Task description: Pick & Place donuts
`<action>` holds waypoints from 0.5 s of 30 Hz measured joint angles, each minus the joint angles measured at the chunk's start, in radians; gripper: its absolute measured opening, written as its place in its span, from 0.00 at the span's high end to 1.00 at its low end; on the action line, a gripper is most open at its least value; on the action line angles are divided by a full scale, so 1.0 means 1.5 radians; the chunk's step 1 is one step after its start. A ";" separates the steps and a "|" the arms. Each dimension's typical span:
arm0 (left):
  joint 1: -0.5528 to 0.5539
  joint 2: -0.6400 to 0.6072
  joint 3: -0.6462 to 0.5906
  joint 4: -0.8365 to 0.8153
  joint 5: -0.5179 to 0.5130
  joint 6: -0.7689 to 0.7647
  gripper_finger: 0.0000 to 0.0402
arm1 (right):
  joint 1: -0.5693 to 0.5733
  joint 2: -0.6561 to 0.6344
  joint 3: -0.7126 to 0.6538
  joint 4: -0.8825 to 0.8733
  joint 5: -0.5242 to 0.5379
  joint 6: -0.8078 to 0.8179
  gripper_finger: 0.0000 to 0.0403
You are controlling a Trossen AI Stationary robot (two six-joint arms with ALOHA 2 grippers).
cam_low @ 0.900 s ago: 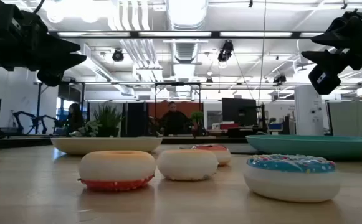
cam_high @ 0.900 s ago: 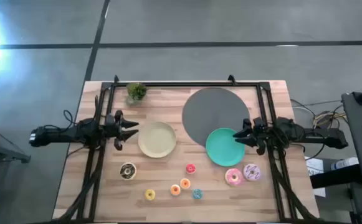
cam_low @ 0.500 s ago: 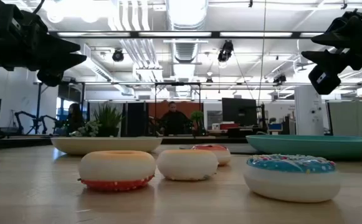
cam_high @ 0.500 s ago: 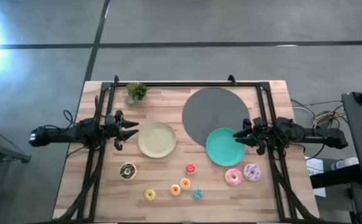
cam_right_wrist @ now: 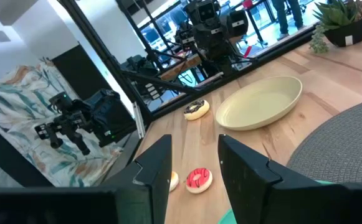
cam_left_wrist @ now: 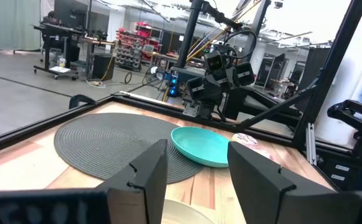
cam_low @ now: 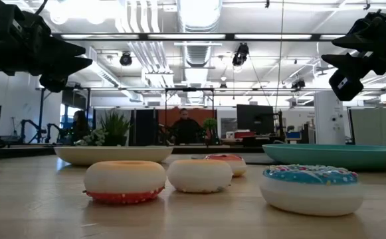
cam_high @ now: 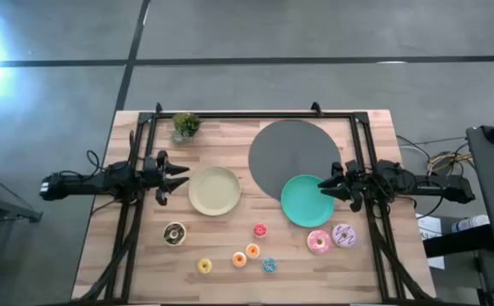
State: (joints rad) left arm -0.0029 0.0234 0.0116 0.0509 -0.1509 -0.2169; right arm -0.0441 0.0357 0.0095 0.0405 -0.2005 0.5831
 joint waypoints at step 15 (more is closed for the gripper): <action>0.000 0.000 0.000 0.000 0.000 0.000 0.65 | 0.000 0.000 0.000 0.019 -0.003 0.084 0.69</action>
State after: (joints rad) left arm -0.0029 0.0234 0.0116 0.0511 -0.1512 -0.2169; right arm -0.0441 0.0354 0.0097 0.0693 -0.2045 0.7089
